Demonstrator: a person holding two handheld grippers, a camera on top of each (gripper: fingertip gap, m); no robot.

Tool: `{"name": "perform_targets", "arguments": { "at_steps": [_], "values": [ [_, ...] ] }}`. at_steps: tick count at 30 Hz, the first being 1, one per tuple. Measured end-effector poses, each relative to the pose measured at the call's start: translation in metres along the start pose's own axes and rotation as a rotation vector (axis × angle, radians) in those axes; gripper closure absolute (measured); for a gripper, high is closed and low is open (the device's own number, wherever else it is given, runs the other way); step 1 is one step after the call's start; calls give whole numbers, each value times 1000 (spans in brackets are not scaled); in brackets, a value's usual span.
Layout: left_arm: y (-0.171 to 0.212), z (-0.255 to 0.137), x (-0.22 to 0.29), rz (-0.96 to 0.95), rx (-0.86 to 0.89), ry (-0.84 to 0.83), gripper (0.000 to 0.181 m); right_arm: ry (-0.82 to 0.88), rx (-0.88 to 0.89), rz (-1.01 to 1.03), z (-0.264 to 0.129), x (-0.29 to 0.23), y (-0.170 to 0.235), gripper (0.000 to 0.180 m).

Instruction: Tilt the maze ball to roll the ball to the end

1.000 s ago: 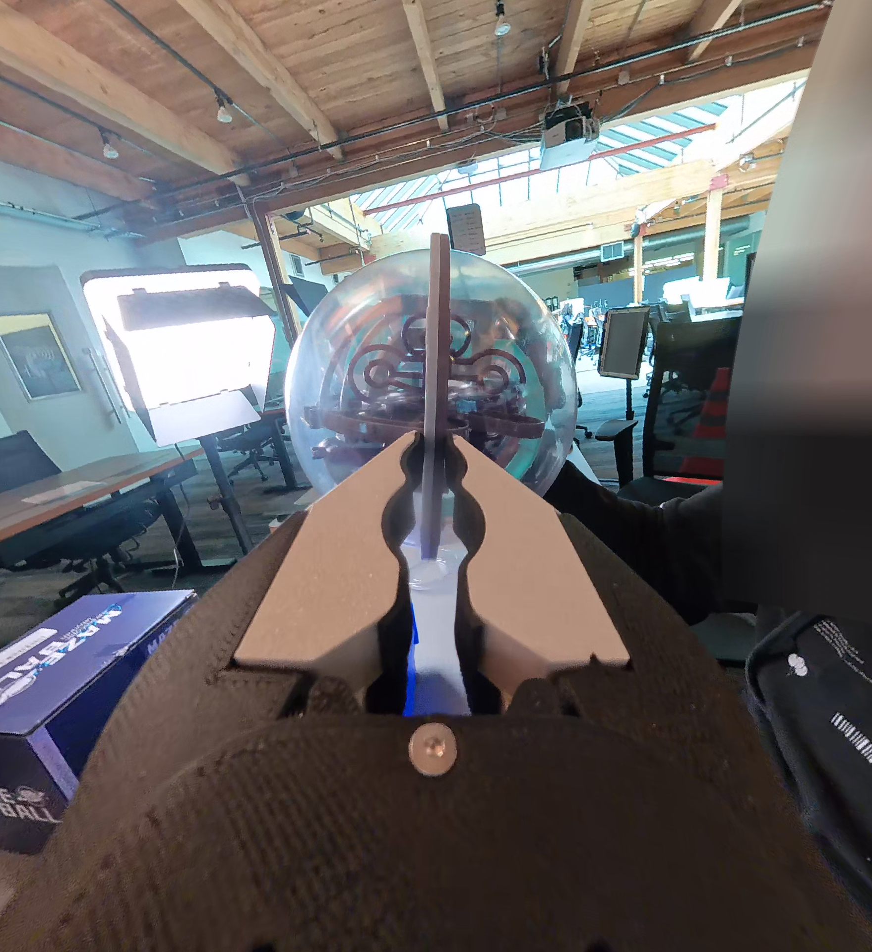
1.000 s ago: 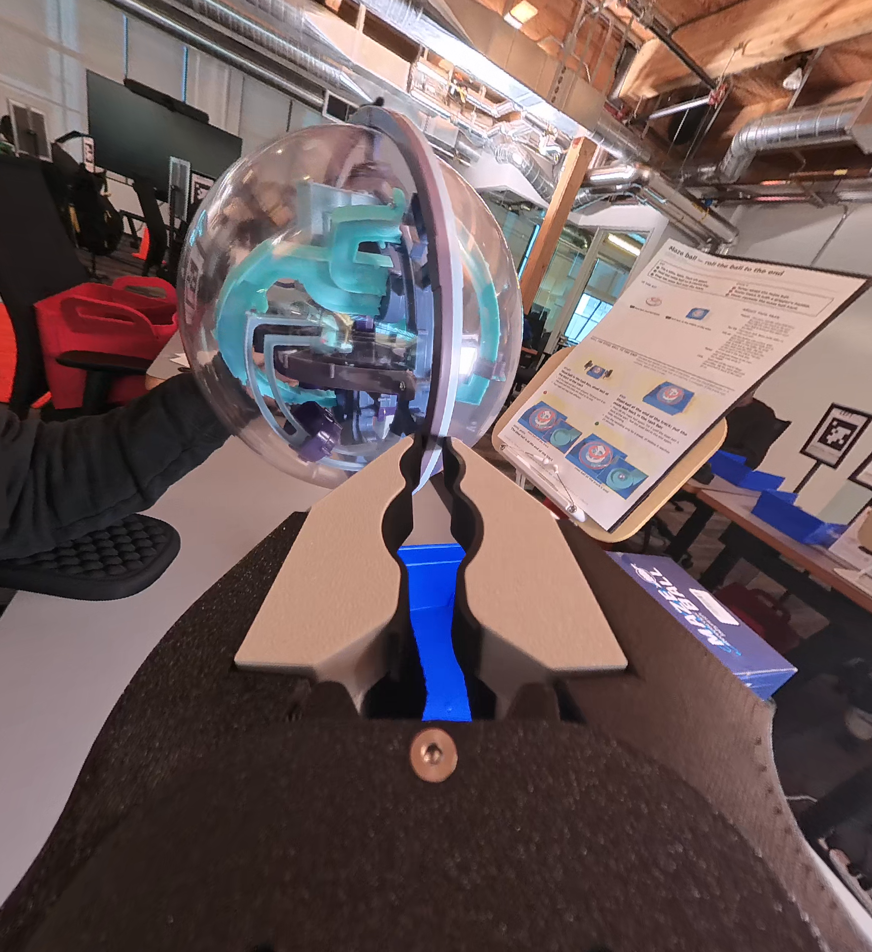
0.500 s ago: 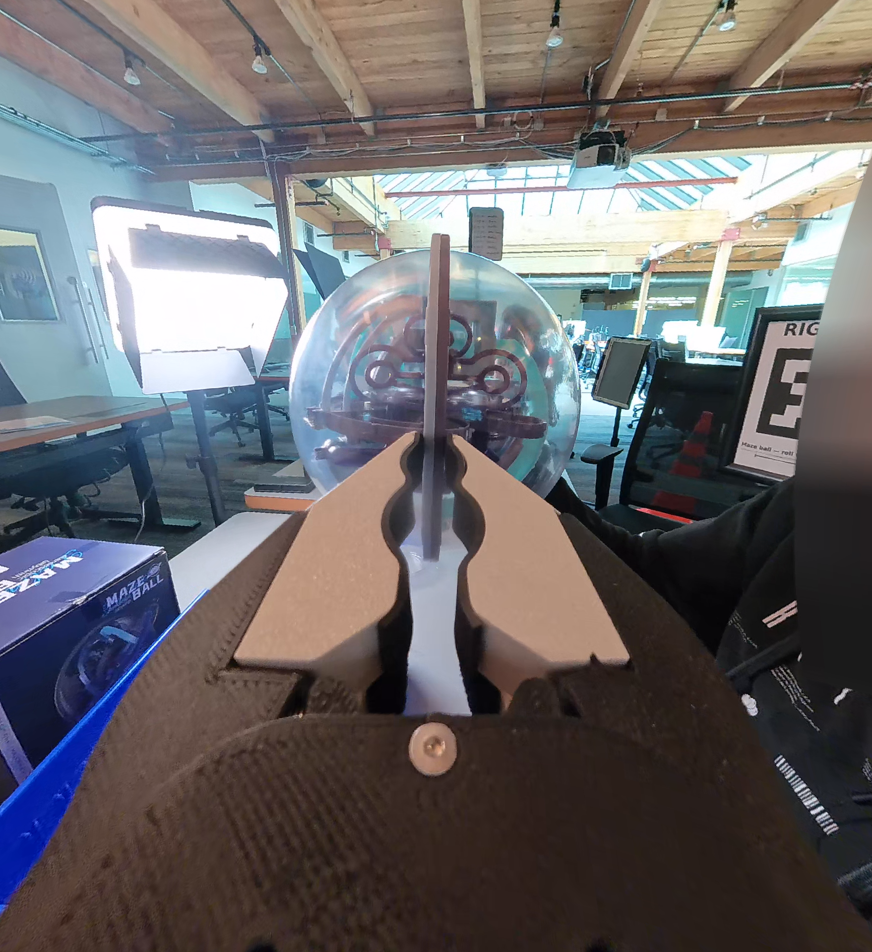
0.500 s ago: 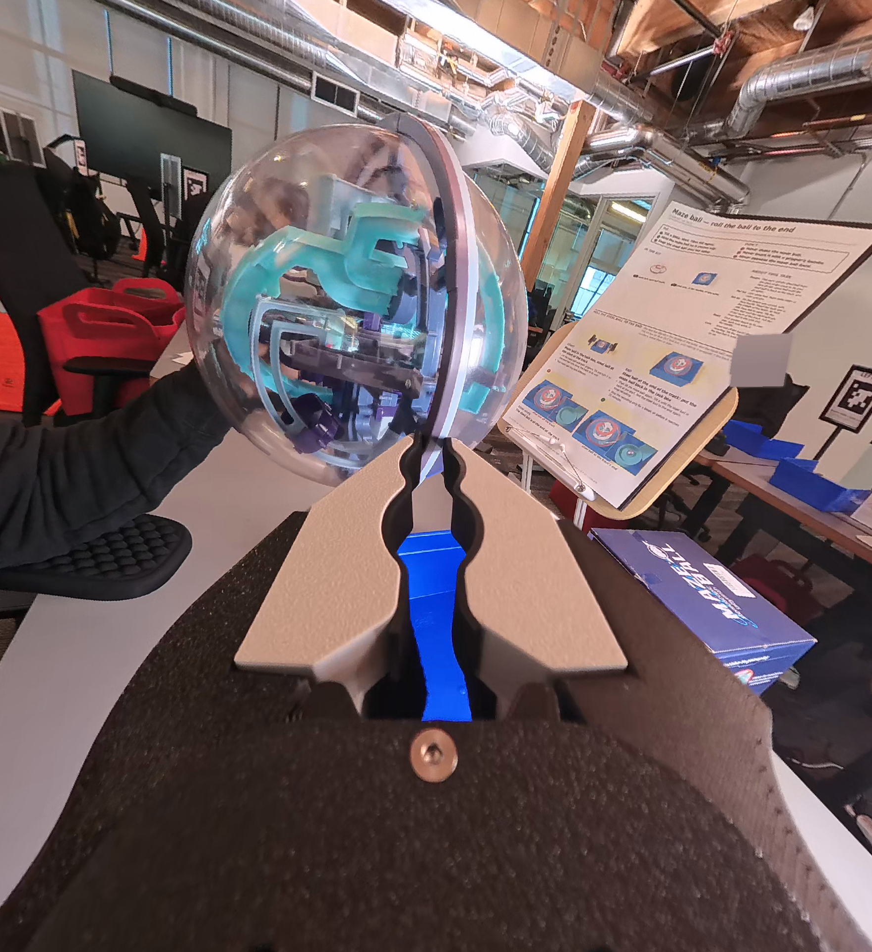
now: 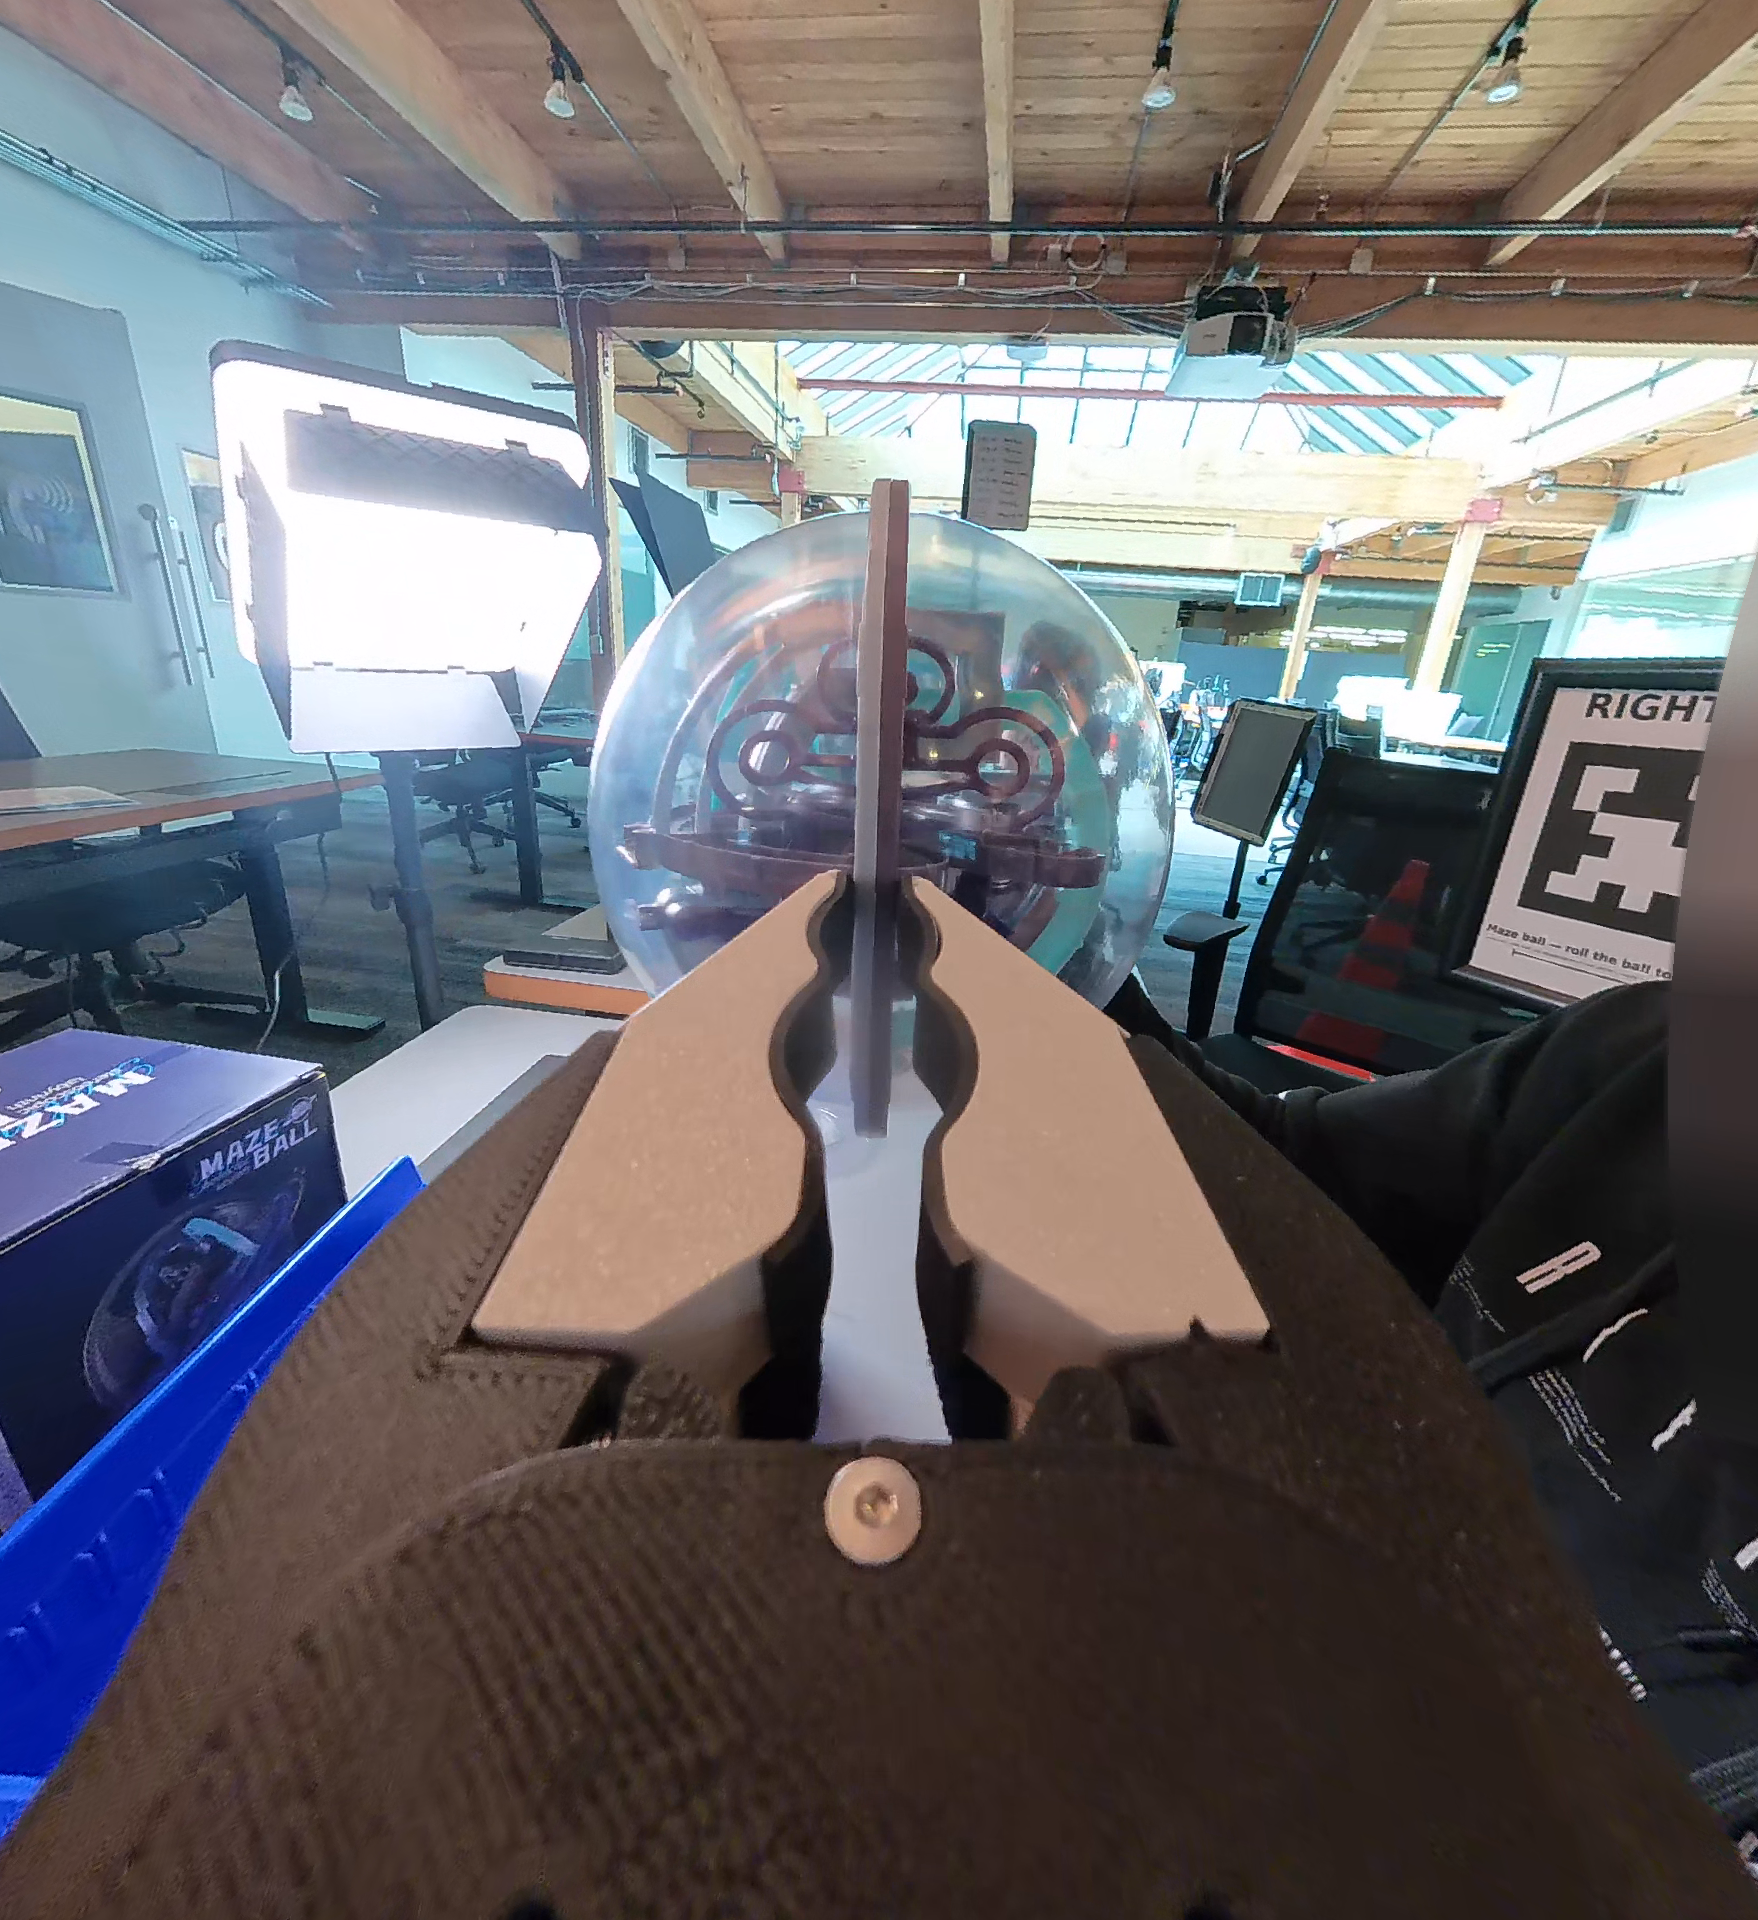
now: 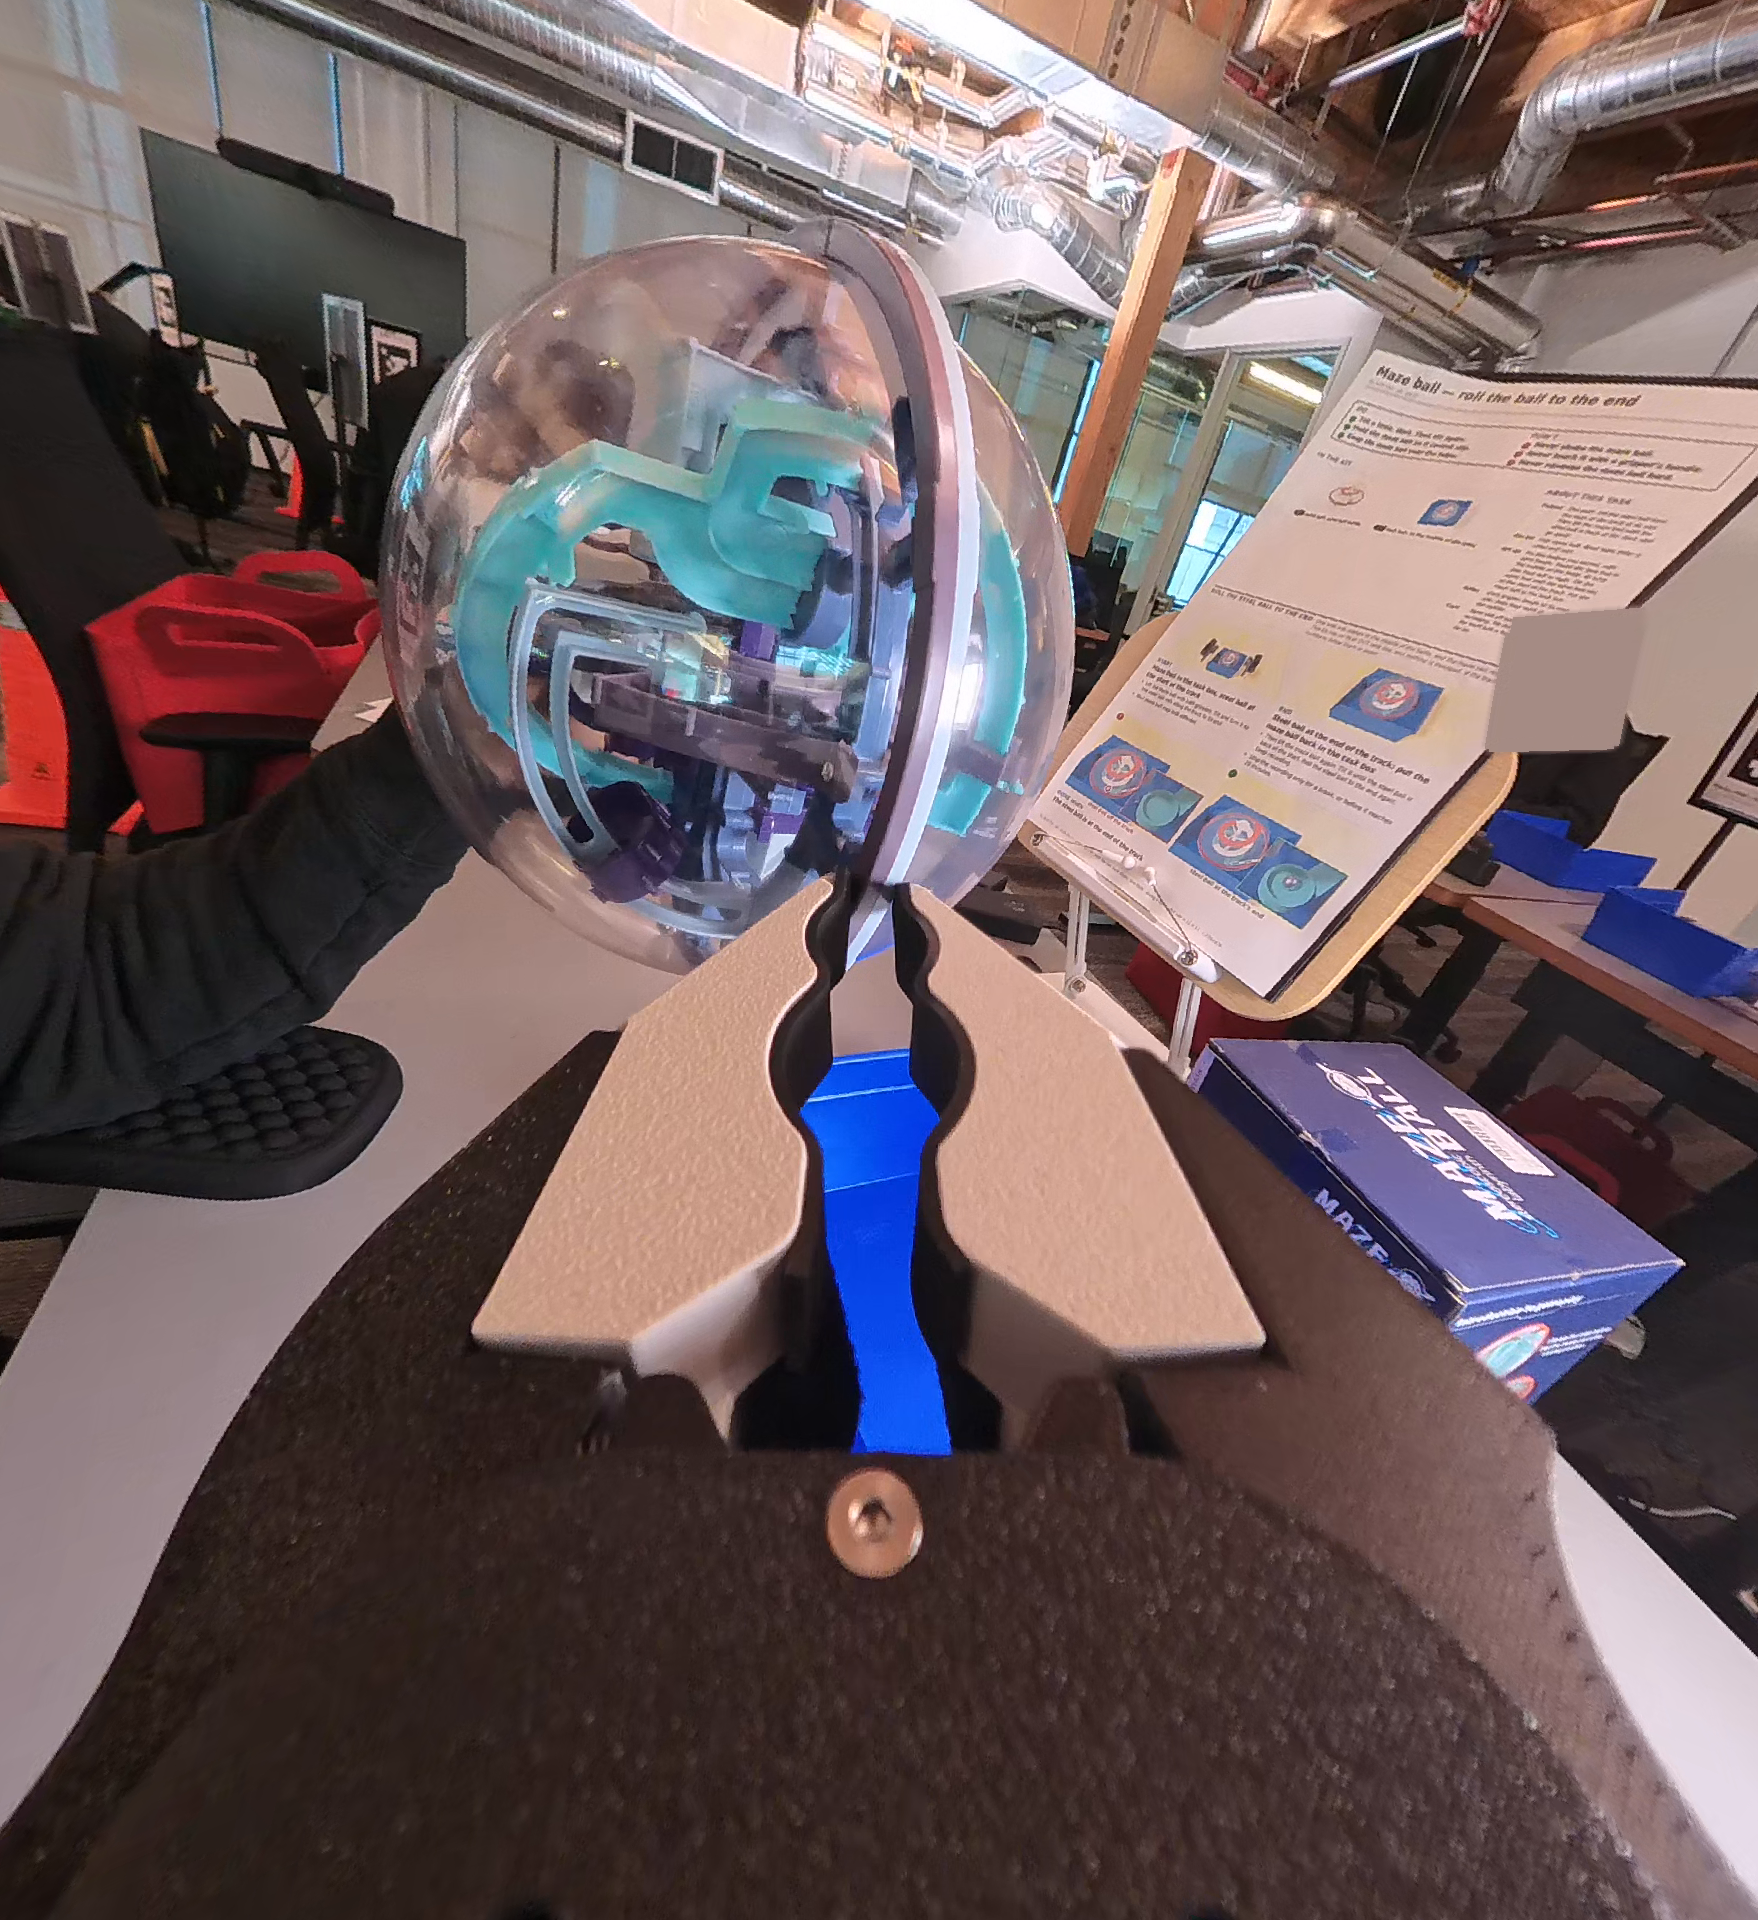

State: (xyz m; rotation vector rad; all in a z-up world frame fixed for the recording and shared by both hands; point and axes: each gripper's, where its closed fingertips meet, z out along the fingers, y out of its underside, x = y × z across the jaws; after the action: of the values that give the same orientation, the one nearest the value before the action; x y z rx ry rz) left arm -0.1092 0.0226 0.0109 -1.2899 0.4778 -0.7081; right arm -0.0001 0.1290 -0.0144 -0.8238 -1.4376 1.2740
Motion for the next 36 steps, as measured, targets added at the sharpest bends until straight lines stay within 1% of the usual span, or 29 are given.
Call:
{"name": "perform_targets", "arguments": {
  "at_steps": [22, 36],
  "values": [
    [14, 3, -22, -129, 0, -24, 174, 1, -58, 105, 3, 15, 24, 174],
    [20, 4, -30, -165, 5, -26, 174, 8, -74, 127, 2, 19, 28, 174]
  ]
}}
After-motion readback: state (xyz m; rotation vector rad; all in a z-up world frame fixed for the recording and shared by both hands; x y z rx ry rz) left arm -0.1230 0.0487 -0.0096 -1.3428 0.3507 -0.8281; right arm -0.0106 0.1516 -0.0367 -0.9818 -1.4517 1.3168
